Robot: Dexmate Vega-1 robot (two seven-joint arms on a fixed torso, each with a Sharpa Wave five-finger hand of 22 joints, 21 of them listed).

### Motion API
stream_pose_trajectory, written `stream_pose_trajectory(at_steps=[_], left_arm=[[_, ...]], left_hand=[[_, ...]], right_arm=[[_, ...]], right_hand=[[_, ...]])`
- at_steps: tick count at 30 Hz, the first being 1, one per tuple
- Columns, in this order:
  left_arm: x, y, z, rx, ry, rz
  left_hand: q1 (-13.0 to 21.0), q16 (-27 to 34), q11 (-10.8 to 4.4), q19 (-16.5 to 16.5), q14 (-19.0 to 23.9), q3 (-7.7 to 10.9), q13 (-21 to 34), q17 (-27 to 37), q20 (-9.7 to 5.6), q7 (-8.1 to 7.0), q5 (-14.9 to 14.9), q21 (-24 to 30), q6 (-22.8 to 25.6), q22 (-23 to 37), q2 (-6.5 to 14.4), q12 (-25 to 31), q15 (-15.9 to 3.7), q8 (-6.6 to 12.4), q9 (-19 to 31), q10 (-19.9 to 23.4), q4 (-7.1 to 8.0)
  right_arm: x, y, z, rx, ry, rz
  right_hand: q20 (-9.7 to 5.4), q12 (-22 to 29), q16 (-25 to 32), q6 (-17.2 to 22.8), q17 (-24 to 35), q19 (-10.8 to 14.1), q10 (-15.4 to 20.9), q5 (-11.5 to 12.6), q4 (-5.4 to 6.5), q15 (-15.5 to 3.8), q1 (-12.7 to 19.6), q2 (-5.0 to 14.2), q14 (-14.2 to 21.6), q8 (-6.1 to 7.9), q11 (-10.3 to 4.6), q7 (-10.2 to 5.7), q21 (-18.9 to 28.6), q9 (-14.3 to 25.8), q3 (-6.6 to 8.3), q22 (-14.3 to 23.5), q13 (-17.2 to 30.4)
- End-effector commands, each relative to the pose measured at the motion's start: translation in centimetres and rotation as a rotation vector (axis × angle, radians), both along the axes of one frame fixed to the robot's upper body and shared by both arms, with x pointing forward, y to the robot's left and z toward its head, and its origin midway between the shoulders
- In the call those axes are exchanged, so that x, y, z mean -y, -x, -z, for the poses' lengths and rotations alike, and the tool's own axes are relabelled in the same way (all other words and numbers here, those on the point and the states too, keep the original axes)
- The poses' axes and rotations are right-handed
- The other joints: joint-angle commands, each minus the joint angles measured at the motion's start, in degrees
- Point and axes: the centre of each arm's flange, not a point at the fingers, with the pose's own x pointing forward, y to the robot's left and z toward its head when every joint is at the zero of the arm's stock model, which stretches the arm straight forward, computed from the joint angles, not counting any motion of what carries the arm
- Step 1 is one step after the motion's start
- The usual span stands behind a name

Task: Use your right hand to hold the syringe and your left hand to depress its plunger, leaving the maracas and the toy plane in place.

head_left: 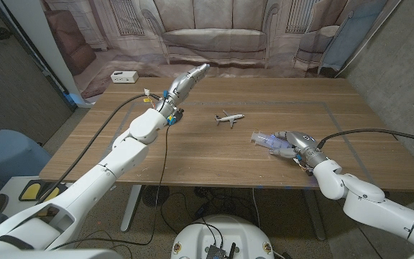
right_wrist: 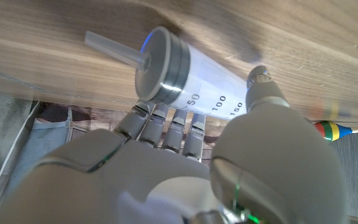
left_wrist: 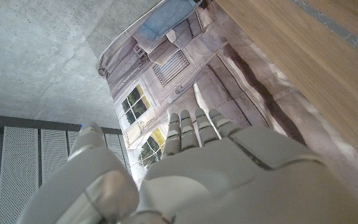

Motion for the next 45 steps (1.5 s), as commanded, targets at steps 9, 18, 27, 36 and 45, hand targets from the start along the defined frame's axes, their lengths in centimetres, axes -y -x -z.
stream_pose_trajectory(at_steps=[9, 18, 27, 36, 45], left_arm=[[-0.7, 0.2, 0.1, 0.006, 0.014, -0.01], [-1.2, 0.3, 0.2, 0.007, 0.019, -0.015], [-1.5, 0.3, 0.3, 0.004, 0.022, -0.016], [-1.9, 0.3, 0.4, 0.002, 0.027, -0.024], [-2.3, 0.3, 0.4, 0.001, 0.031, -0.031]], left_hand=[[0.5, 0.0, -0.02, -0.2, -0.2, -0.11, 0.1, 0.2, 0.28, -0.08, -0.1, 0.0, 0.2, 0.3, 0.1, 0.0, -0.05, -0.16, 0.1, 0.2, -0.07], [0.5, 0.0, -0.01, -0.2, -0.2, -0.11, 0.1, 0.2, 0.26, 0.02, -0.1, 0.0, 0.2, 0.3, 0.1, 0.0, 0.02, -0.16, 0.1, 0.2, -0.07], [0.6, 0.0, 0.02, -0.2, -0.2, -0.11, 0.1, 0.2, 0.27, -0.02, -0.1, 0.0, 0.3, 0.3, 0.1, 0.0, -0.03, -0.15, 0.1, 0.2, -0.07], [0.6, 0.0, 0.05, -0.1, -0.3, -0.11, 0.1, 0.2, 0.14, 0.05, -0.1, 0.1, 0.3, 0.3, 0.1, 0.0, -0.01, -0.16, 0.1, 0.2, -0.07], [0.6, 0.1, 0.53, 0.1, 0.0, -0.12, 0.1, 0.2, -1.05, 0.22, -0.1, 0.2, 0.3, 0.3, 0.1, 0.1, -0.01, -0.15, 0.1, 0.3, -0.07]], right_arm=[[-0.1, 0.8, -0.6, 0.055, -0.048, -0.017], [-0.4, 1.2, -1.2, 0.101, -0.111, -0.054], [-0.7, 1.5, -1.7, 0.126, -0.145, -0.076], [-0.9, 2.0, -2.6, 0.181, -0.195, -0.096], [-1.2, 2.5, -3.8, 0.238, -0.262, -0.133]], right_hand=[[1.37, 0.0, -0.4, -10.6, -1.8, -1.9, -5.7, 1.1, 1.23, 0.84, -4.9, -0.57, -4.2, -0.06, 3.15, 2.25, -3.3, 0.0, -2.1, 0.1, 0.0], [2.4, 1.3, -0.4, -8.6, -3.8, -11.4, -4.2, 0.8, 6.44, 0.4, -15.6, 2.4, -8.4, 1.7, 4.15, 2.58, -10.6, -0.2, -4.68, 0.0, -0.3], [0.6, 0.8, -1.2, -5.4, -5.9, -18.3, -5.4, 1.0, 6.54, 0.55, -17.5, 2.35, -13.5, 2.42, 4.48, 2.37, -15.6, -0.4, -5.22, 0.0, -0.5], [-0.47, 0.2, -1.2, -6.0, -6.6, -17.2, -7.4, 1.1, 6.55, 0.44, -18.1, 2.45, -15.4, 1.93, 5.43, 2.88, -16.0, -0.4, -5.33, 0.0, -0.6], [-1.47, 0.4, -0.4, -6.6, -7.7, -13.7, -7.9, 1.1, 6.35, -0.69, -18.5, 2.44, -14.6, 1.58, 5.65, 2.92, -15.8, -0.5, -5.46, 0.0, -0.8]])
